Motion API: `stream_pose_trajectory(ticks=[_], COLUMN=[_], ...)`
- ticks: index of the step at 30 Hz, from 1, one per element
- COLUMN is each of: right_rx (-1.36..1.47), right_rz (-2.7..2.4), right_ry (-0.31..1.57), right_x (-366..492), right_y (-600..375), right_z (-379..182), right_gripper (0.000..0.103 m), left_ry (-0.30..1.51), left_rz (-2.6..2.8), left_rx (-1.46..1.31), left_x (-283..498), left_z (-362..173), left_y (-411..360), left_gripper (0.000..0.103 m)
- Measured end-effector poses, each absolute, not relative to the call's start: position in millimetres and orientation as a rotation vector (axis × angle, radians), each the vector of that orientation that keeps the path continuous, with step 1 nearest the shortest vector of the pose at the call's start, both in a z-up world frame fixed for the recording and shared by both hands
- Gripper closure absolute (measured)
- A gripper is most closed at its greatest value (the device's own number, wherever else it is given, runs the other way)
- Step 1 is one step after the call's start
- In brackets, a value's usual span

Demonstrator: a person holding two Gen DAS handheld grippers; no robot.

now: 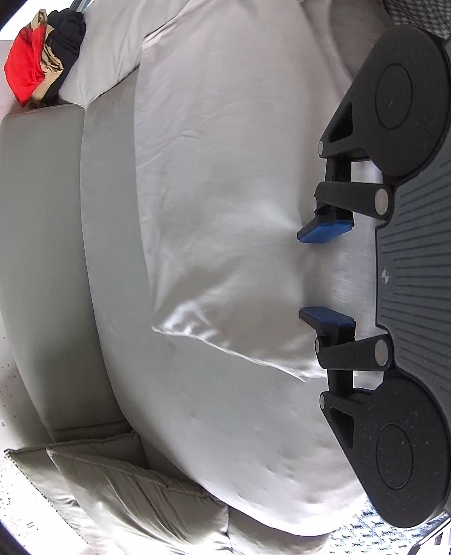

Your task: Fold clothes

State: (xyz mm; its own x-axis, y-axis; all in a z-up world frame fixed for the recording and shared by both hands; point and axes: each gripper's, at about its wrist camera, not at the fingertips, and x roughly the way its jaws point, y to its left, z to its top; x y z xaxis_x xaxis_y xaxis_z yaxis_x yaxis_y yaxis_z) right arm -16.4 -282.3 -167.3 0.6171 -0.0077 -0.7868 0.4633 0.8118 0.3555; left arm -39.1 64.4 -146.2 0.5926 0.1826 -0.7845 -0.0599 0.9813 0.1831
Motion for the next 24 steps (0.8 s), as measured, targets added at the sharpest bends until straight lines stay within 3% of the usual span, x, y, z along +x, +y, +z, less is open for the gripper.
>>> stream_pose_trajectory(ticks=[3,5,7,11,18,24], right_rx=[0.621,0.642,0.710,0.984,1.218,1.341], right_rz=[-0.303,-0.304,-0.256,-0.064,-0.011,0.031], right_ry=[0.880,0.842,0.782,0.749,0.773,0.772], right_x=[-37.7,-48.6,-57.2,-66.7,-62.8,-54.9], right_y=[-301.3,-303.4,-305.0,-304.1,-293.7,-286.4], right_z=[-167.4,-159.1,-152.2,-156.3,-187.7,-219.1], right_gripper=[0.103,0.089,0.071,0.059,0.059,0.067], left_ry=[0.942,0.943,0.940,0.921,0.922,0.928], left_rz=[0.169,0.176,0.151,0.098,0.056,0.030], left_rx=[0.148,0.130,0.065,-0.001,0.003,0.005], left_x=[-46.6,-52.4,-56.1,-62.8,-68.6,-74.0], left_z=[-142.6,-136.5,-130.6,-122.6,-125.8,-130.3], left_y=[69.5,69.1,68.8,61.6,44.0,34.9], left_gripper=[0.058,0.057,0.048,0.042,0.038,0.038])
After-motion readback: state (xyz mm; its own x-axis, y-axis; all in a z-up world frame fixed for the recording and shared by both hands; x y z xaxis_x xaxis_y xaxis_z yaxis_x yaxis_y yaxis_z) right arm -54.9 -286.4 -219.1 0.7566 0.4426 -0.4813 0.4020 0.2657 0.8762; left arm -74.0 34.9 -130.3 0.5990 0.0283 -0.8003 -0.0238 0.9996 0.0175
